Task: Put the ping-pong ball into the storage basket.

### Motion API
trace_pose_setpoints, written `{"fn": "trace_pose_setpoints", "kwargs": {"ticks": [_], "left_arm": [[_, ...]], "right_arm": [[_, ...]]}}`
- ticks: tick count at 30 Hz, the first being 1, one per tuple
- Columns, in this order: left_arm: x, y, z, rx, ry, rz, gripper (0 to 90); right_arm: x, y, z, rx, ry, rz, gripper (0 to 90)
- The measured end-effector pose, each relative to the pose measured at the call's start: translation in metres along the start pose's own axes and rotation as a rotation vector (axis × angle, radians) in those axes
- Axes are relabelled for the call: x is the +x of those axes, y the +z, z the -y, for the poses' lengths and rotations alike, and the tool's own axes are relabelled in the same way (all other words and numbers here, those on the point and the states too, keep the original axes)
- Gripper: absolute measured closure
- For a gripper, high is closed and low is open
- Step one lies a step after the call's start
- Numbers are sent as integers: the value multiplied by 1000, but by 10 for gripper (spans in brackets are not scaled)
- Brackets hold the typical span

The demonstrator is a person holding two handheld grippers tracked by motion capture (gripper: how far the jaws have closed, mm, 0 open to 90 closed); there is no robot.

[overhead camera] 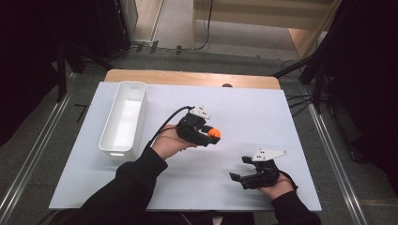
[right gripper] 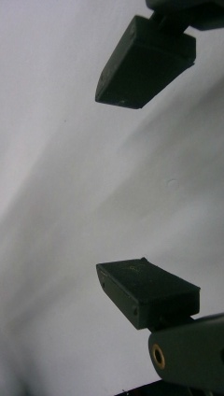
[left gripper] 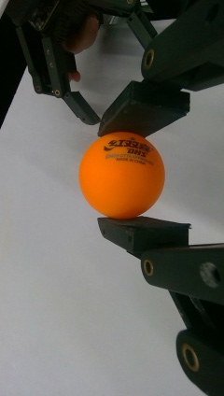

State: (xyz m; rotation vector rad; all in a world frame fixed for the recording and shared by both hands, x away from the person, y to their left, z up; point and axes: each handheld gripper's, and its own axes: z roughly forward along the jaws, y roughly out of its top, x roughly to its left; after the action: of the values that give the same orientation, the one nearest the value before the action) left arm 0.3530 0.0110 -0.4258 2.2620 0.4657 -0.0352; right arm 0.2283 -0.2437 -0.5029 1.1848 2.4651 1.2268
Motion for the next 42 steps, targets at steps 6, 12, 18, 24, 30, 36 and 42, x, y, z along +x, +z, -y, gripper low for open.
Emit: {"fn": "trace_pose_setpoints", "kwargs": {"ticks": [6, 12, 18, 24, 30, 36, 42], "left_arm": [[0, -1, 0, 3, -7, -2, 509], [3, -5, -1, -3, -19, -13, 509], [7, -12, -2, -16, -36, -27, 509], [8, -19, -3, -16, -36, -51, 509], [11, -24, -2, -18, -51, -58, 509], [15, -29, -2, -19, -48, -76, 509], [17, -33, -1, -17, -51, -97, 509]], "right_arm": [[0, 0, 0, -1, -2, 2, 146], [0, -1, 0, -2, -2, -1, 146], [1, -1, 0, -3, -3, 1, 146], [1, -1, 0, -3, -2, 0, 145], [1, -1, 0, -3, -2, -4, 146], [0, -1, 0, -3, -1, -4, 146], [1, -1, -1, -3, -1, -3, 146]]}}
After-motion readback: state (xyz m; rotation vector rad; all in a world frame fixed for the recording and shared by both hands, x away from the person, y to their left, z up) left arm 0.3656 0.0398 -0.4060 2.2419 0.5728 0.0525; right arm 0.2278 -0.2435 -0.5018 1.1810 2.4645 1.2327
